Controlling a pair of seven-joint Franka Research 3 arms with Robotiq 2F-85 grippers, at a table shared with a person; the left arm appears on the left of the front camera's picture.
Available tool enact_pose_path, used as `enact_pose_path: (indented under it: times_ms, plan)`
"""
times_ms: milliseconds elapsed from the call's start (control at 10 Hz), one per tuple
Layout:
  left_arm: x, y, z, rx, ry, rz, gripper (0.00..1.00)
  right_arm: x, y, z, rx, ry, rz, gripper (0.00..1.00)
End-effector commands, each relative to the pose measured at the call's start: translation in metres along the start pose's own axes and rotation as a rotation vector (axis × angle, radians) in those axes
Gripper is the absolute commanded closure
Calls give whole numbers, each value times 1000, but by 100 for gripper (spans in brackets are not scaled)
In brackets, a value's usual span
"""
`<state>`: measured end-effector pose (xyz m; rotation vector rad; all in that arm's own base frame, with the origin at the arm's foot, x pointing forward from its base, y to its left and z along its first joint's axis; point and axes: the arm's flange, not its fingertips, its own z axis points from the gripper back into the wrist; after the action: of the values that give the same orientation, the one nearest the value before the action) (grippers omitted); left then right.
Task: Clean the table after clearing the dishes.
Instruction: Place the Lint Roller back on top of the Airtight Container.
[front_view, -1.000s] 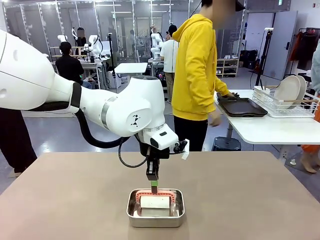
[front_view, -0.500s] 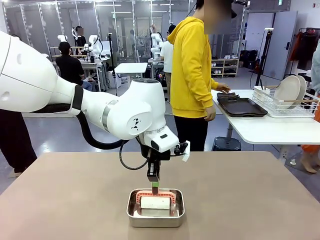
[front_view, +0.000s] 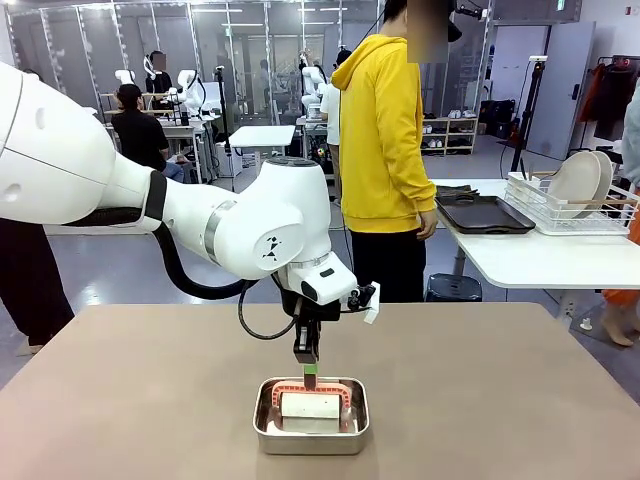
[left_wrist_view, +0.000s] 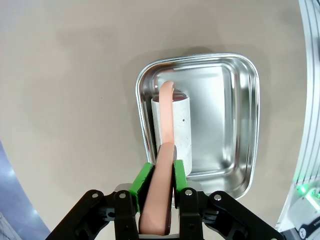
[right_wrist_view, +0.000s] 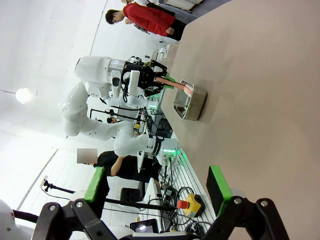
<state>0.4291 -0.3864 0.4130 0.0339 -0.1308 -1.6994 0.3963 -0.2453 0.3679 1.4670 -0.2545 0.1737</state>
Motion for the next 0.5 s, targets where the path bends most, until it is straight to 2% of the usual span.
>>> enact_pose_path:
  times_ms: [0, 200, 300, 400]
  plan:
    - [-14, 3, -31, -41, 3, -30, 77, -3, 5, -2, -1, 1, 5, 0]
    - [-14, 2, -20, -35, -10, -28, 77, -3, 5, -2, -1, 1, 5, 0]
    - [-16, 2, -12, -29, -8, -10, 62, -3, 5, -2, -1, 1, 5, 0]
    - [-16, 2, -7, -23, 2, -7, 28, -3, 5, -2, -1, 1, 5, 0]
